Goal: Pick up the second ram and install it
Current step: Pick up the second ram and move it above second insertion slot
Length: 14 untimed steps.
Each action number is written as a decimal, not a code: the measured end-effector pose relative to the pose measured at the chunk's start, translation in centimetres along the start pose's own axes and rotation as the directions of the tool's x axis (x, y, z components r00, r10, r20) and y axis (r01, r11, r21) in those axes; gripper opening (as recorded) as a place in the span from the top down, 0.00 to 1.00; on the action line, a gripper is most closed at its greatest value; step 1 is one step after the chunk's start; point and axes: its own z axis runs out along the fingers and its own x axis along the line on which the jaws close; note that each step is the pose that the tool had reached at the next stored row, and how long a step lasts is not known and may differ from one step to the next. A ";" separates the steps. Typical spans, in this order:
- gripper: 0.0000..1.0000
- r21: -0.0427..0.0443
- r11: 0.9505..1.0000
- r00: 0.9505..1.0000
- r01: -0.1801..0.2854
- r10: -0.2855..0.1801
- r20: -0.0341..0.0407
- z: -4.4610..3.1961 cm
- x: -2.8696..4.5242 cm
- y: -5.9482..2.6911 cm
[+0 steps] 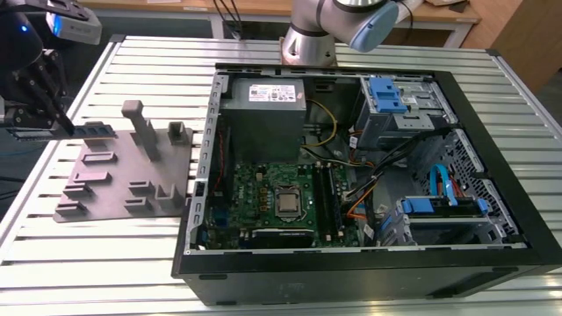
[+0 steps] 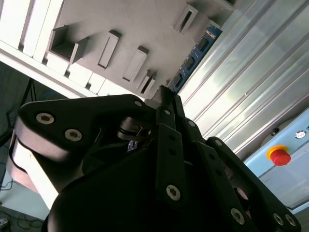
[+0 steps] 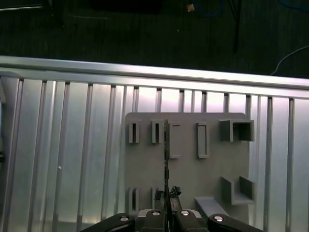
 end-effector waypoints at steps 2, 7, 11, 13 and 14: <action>0.89 0.000 1.000 1.000 0.000 0.000 0.000 -0.37 -0.02 0.02; 0.89 0.000 1.000 1.000 0.000 0.000 0.000 -1.34 -0.05 0.06; 0.89 0.000 1.000 1.000 0.000 0.000 0.000 -2.03 -0.08 0.09; 0.89 0.000 1.000 1.000 0.000 0.000 0.000 -2.37 -0.09 0.10; 0.89 0.000 1.000 1.000 0.000 0.000 0.000 -2.54 -0.10 0.11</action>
